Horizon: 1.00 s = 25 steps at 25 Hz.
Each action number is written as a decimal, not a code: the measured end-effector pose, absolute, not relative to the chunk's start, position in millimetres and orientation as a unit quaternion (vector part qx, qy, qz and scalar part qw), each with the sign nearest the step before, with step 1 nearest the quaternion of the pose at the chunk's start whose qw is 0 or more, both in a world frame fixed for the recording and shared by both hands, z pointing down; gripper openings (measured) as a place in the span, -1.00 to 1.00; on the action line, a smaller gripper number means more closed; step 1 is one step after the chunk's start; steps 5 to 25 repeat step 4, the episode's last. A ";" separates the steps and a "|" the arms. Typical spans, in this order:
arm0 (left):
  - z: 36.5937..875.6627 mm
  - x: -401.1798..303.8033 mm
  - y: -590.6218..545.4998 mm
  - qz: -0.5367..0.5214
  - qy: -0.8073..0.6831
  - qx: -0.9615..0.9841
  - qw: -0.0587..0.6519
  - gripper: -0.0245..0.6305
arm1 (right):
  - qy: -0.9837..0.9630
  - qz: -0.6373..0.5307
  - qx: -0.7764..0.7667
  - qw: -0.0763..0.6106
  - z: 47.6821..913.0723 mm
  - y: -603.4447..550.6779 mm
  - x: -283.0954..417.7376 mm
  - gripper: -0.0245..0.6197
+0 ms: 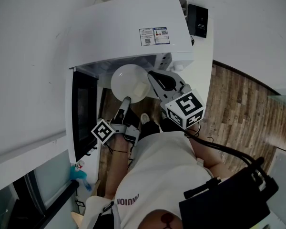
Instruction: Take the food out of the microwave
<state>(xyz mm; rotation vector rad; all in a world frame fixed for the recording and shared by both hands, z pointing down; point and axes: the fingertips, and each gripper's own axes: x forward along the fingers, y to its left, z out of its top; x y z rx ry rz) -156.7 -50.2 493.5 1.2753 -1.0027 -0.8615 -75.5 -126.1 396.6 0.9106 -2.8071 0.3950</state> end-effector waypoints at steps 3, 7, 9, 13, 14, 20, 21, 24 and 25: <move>493.4 -156.3 -50.3 -0.374 -0.432 0.551 0.608 -0.85 | -0.940 0.133 0.304 0.081 396.9 -126.0 -75.4 -0.86; 493.4 -156.2 -50.3 -0.374 -0.431 0.551 0.608 -0.85 | -0.940 0.133 0.304 0.081 397.0 -126.0 -75.4 -0.86; 493.4 -156.2 -50.3 -0.374 -0.431 0.551 0.608 -0.85 | -0.940 0.133 0.304 0.081 397.0 -126.0 -75.4 -0.86; 493.4 -156.2 -50.3 -0.374 -0.431 0.551 0.608 -0.85 | -0.940 0.133 0.304 0.081 397.0 -126.0 -75.4 -0.86; 493.4 -156.2 -50.3 -0.374 -0.431 0.551 0.608 -0.85 | -0.940 0.133 0.304 0.081 397.0 -126.0 -75.4 -0.86; 493.4 -156.2 -50.3 -0.374 -0.431 0.551 0.608 -0.85 | -0.940 0.133 0.304 0.081 397.0 -126.0 -75.4 -0.86; 493.4 -156.2 -50.3 -0.374 -0.431 0.551 0.608 -0.85 | -0.940 0.133 0.304 0.081 397.0 -126.0 -75.4 -0.86; 493.4 -156.2 -50.3 -0.374 -0.431 0.551 0.608 -0.85 | -0.940 0.133 0.304 0.081 397.0 -126.0 -75.4 -0.86; 493.4 -156.2 -50.3 -0.374 -0.431 0.551 0.608 -0.85 | -0.940 0.133 0.304 0.081 397.0 -126.0 -75.4 -0.86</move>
